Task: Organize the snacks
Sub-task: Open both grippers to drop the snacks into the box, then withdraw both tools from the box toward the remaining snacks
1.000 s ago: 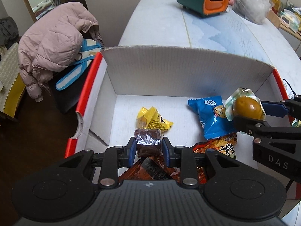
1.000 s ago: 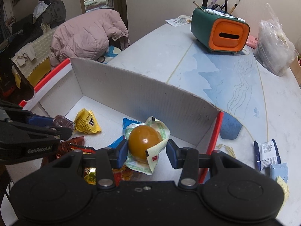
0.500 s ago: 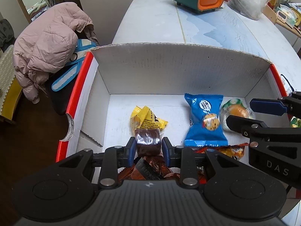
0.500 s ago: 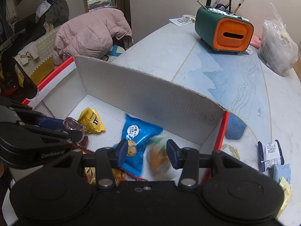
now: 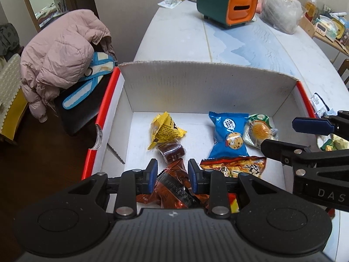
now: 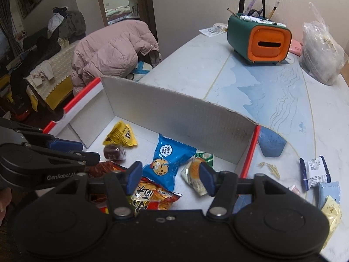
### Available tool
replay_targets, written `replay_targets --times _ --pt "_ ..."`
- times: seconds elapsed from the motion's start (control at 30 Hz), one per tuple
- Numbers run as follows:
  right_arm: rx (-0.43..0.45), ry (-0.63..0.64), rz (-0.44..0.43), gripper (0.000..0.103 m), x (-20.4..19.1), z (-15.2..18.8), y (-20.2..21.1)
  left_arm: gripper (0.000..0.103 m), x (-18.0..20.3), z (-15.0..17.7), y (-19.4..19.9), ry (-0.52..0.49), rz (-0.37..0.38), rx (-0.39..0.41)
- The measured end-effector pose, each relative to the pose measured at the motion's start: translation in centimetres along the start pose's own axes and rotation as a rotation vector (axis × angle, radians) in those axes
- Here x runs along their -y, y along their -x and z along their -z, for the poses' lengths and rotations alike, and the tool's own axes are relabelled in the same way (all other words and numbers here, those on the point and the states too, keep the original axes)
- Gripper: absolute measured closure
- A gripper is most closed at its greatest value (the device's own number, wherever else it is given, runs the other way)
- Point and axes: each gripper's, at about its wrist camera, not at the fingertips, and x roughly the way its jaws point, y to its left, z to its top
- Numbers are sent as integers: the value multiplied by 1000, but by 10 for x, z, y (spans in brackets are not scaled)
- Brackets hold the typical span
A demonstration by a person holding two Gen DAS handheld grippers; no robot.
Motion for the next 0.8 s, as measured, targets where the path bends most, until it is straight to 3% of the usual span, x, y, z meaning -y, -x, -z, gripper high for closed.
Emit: replay_targets --times 0.27,0.33,0.37,0.8 --pt "42 -21 -23 35 2 3 23 71 5 6 27 -2 23 52" --pt "58 -27 -30 32 2 4 30 50 7 7 35 3 33 71" --pt "65 -30 -35 30 2 5 34 46 7 8 39 7 40 84" --pt "147 -65 -91 15 13 17 83 39 29 18 85 -8 96 171"
